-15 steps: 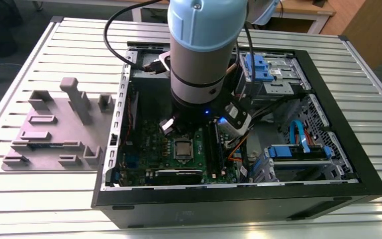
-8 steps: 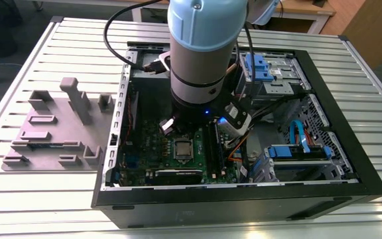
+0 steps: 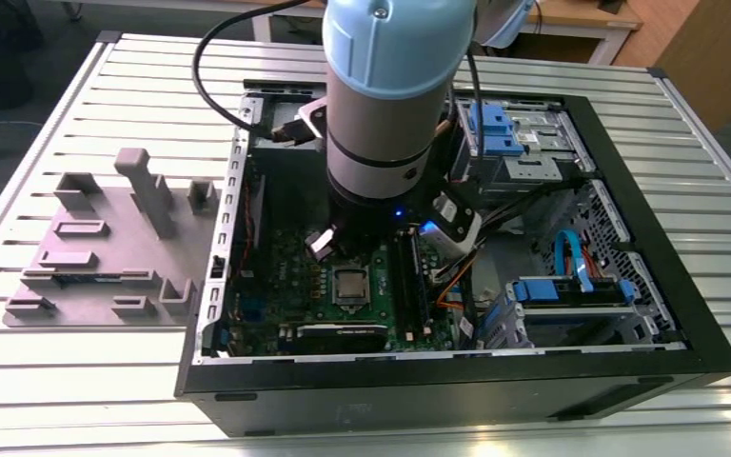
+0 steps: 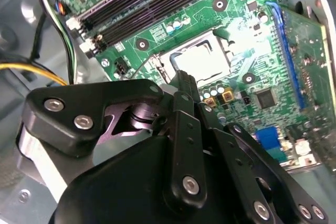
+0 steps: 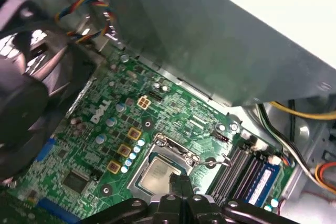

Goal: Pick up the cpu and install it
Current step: 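Close the cpu cover, then install the first cpu locking lever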

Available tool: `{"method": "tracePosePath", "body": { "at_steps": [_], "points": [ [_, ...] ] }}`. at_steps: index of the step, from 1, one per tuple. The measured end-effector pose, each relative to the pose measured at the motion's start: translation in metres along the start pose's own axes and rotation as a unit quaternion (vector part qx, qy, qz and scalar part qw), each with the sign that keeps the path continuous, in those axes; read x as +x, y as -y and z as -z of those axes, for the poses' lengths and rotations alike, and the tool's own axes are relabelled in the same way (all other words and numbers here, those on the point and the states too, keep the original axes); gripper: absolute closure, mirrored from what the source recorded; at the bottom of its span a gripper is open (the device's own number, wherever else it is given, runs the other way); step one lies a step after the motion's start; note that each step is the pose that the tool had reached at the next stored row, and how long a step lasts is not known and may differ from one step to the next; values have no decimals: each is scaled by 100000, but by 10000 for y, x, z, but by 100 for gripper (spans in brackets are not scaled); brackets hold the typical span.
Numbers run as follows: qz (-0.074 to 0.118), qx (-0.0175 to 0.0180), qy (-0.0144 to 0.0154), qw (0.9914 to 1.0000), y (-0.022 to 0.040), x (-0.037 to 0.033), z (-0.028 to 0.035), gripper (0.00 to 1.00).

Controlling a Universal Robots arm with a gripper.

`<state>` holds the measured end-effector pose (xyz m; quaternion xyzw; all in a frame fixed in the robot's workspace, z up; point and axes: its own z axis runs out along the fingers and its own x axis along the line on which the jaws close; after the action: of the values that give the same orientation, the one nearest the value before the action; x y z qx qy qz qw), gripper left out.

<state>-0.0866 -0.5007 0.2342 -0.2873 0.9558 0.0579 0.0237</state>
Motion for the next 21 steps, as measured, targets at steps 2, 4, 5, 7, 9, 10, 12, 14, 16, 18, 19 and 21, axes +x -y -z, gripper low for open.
{"method": "tracePosePath", "body": {
  "at_steps": [2,4,5,7,9,10,12,14,16,18,19,21],
  "points": [
    [1785,-142,-175,99984,0,0,-1,89],
    [3565,-281,-350,99935,0,0,-1,89],
    [4467,-353,-436,99899,0,0,-2,89],
    [6327,-501,-619,99796,1,0,-3,89],
    [7512,-587,-739,99713,0,0,-3,89],
    [7555,-590,-743,99710,0,1,-3,89],
    [7565,-570,-762,99709,1,0,-3,89],
    [7567,-549,-779,99709,1,0,-3,89],
    [7563,-550,-779,99709,1,0,-3,89],
    [7564,-548,-781,99709,1,0,-3,89],
    [7565,-546,-781,99709,1,0,-3,89],
    [7566,-540,-786,99709,1,0,-3,89]
  ]
}}
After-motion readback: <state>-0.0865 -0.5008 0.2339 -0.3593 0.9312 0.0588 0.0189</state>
